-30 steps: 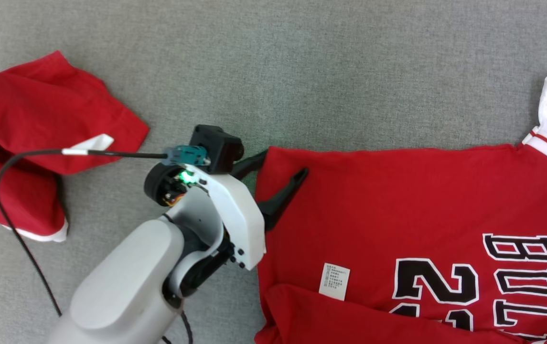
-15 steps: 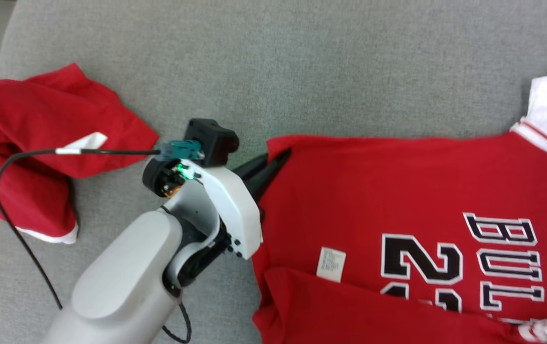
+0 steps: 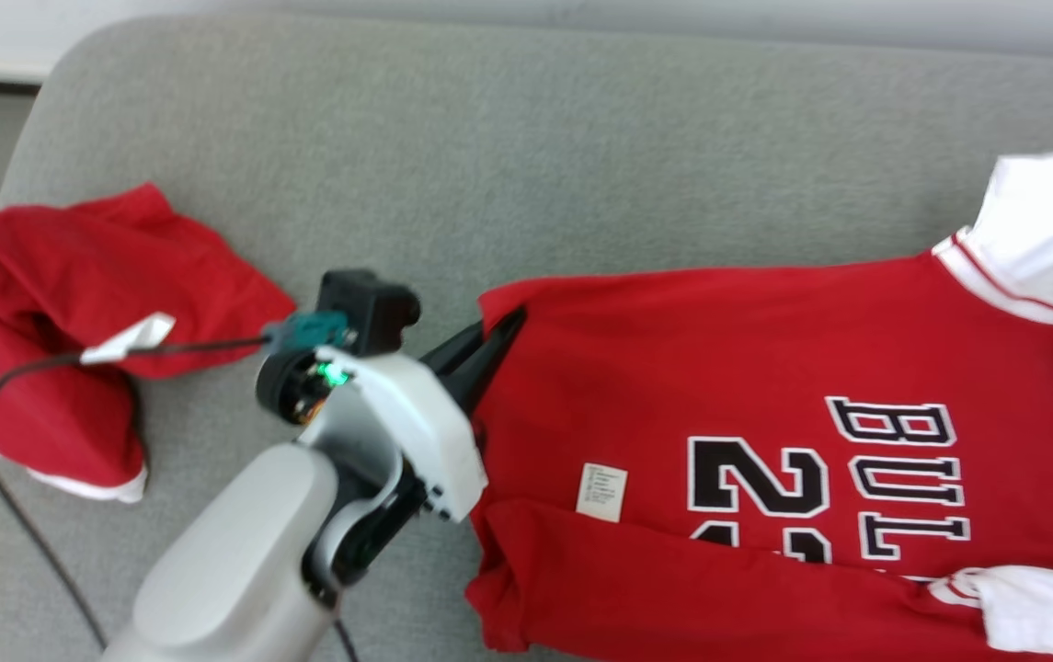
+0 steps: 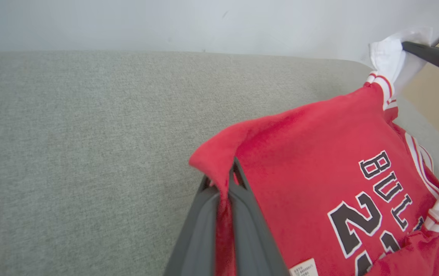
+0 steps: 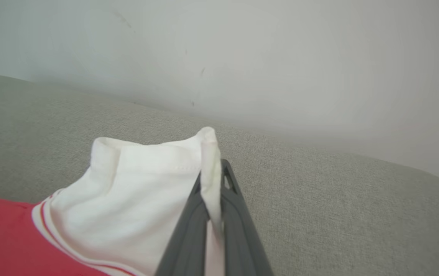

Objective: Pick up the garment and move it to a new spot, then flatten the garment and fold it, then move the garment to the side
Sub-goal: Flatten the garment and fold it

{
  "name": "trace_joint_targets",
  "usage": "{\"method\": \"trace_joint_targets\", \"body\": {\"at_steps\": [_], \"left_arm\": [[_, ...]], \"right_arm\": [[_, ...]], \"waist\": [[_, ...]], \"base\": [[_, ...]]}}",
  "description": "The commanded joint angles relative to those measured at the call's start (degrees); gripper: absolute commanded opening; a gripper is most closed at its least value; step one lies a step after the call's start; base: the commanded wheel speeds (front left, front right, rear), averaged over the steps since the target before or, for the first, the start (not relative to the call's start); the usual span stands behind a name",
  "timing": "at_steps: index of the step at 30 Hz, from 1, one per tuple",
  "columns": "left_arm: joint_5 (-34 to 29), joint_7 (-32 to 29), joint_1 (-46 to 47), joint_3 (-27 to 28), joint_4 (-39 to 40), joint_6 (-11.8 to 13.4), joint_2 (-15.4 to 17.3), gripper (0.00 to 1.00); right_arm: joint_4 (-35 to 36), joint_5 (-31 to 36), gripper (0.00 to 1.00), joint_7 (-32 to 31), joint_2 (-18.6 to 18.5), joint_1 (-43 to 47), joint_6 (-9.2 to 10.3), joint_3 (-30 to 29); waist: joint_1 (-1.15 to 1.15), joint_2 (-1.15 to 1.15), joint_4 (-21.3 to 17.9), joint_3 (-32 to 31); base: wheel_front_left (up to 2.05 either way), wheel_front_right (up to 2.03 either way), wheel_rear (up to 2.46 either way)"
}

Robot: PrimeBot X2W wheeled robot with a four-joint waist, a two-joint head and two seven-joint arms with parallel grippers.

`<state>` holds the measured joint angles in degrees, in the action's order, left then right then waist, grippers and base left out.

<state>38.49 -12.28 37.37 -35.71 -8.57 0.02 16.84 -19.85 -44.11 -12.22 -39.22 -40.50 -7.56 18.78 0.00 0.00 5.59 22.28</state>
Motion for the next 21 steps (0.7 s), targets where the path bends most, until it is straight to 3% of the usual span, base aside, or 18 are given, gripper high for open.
{"method": "trace_joint_targets", "body": {"at_steps": [1, 8, 21], "left_arm": [[0.67, 1.13, -1.59, 0.48, 0.45, -0.16, 0.83, 0.00], [0.42, 4.27, -10.42, -0.10, 4.73, 0.82, 3.48, 0.00], [-0.54, 5.87, -20.83, -1.75, 11.42, 3.81, 6.55, 0.00]], "right_arm": [[1.22, -0.88, 0.00, 0.97, -0.71, 2.80, 0.15, -0.36], [8.39, -3.73, 0.00, 4.32, -1.72, 16.90, 0.14, -2.80], [12.87, -2.62, 0.00, 6.79, 3.65, 30.79, 0.14, -5.82]], "waist": [[0.00, 0.00, -1.27, -1.50], [0.00, 0.00, -4.07, -5.39], [0.00, 0.00, -5.95, -6.55]], "base": [[0.00, 0.00, 0.00], [0.00, 0.00, 0.00], [0.00, 0.00, 0.00]]}}
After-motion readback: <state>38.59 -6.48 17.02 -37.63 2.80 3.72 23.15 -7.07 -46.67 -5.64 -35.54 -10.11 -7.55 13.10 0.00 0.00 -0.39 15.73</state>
